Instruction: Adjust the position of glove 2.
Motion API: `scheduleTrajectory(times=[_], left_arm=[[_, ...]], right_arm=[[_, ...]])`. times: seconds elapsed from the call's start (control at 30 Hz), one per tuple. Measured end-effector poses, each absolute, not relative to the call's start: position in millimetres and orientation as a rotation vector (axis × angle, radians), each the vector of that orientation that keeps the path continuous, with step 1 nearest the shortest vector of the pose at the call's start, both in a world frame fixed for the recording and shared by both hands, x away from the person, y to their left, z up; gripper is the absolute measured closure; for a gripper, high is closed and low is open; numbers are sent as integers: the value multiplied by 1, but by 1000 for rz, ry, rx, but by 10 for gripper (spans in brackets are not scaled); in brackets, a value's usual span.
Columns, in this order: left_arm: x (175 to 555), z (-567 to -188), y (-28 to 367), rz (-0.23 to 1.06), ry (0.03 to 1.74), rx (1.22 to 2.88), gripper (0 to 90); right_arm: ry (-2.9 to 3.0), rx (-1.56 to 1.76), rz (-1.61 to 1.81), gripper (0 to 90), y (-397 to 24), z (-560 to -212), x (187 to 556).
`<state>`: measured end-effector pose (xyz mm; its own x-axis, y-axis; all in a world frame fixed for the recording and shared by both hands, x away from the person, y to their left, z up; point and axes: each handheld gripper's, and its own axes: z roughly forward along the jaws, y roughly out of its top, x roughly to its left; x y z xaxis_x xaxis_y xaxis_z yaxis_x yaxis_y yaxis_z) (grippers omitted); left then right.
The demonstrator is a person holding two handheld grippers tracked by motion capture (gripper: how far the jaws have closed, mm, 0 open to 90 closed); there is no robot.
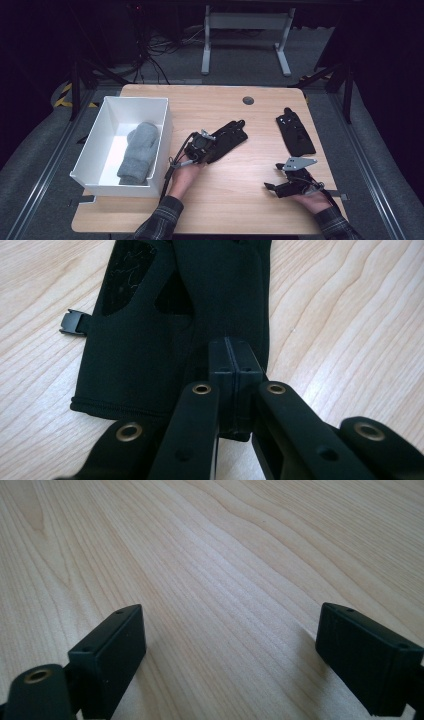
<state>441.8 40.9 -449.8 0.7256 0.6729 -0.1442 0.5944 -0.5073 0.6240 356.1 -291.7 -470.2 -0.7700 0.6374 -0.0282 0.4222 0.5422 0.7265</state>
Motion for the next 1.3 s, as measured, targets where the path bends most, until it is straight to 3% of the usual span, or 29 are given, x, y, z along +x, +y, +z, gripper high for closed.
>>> scheduleTrajectory(times=[0.33,0.9,1.3], left_arm=[[426,-454,33,38,879,2285,900],[380,-452,-19,-87,649,2344,900],[413,-437,16,86,782,2261,900]], right_arm=[[2499,871,1061,130,-292,-470,357],[2501,870,1062,131,-292,-470,357],[2503,867,1063,131,-291,-470,356]])
